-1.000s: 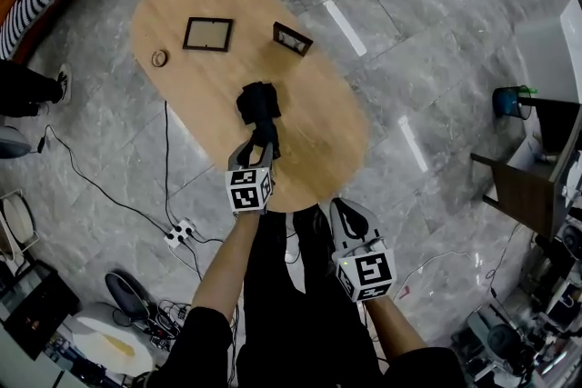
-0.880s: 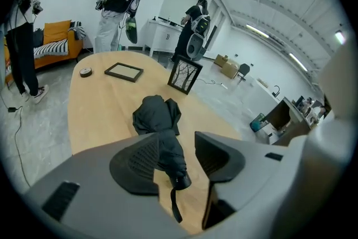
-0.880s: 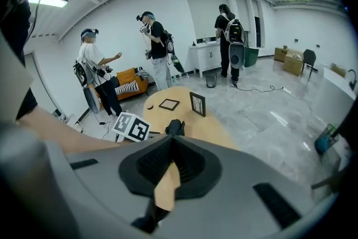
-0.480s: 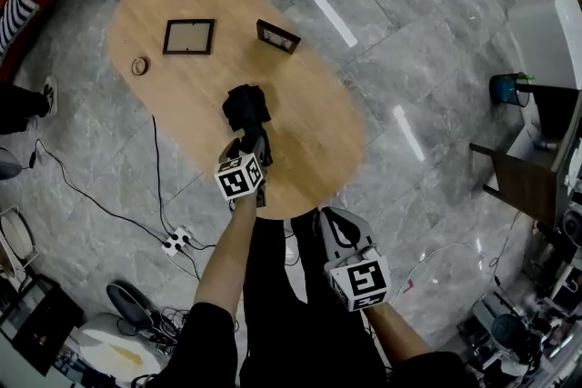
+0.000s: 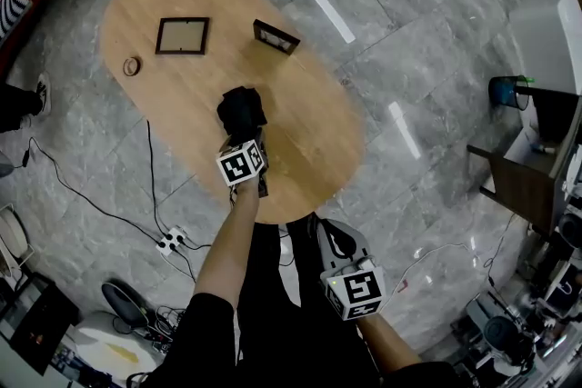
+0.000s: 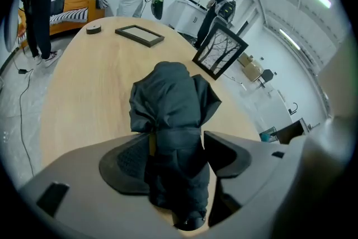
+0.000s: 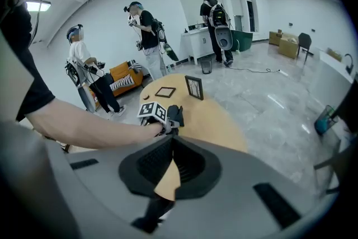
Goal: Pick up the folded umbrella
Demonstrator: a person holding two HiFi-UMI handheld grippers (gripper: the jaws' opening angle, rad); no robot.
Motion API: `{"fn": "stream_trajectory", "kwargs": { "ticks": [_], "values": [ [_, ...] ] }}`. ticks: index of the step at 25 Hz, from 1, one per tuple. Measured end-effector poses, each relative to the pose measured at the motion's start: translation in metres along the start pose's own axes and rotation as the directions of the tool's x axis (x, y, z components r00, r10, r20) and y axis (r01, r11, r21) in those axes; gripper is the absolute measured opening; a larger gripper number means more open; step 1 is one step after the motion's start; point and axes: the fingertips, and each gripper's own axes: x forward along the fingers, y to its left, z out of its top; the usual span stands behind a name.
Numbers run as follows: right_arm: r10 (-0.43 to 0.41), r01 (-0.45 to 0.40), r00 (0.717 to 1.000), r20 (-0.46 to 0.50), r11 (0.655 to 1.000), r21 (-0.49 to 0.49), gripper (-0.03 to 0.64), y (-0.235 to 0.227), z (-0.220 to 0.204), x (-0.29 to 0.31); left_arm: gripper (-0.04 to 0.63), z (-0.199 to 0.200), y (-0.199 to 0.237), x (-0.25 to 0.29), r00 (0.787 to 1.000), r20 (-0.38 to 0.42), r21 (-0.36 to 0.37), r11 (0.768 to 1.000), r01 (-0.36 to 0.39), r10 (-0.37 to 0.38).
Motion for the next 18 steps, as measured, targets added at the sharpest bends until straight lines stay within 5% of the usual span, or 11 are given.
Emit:
{"fn": "stream_trajectory", "kwargs": {
  "ticks": [8,18],
  "values": [
    [-0.014,0.014,1.000,-0.014,1.000,0.024,0.012,-0.003,-0.003,0.004,0.313,-0.005,0.000,0.011,0.995,0.004,0.091,0.991,-0.097,0.097],
    [-0.019,0.020,0.999,-0.038,0.999,0.029,0.012,-0.005,-0.014,0.005,0.322,-0.007,0.002,0.019,0.961,0.125,0.136,0.955,-0.263,0.247]
  ]
}}
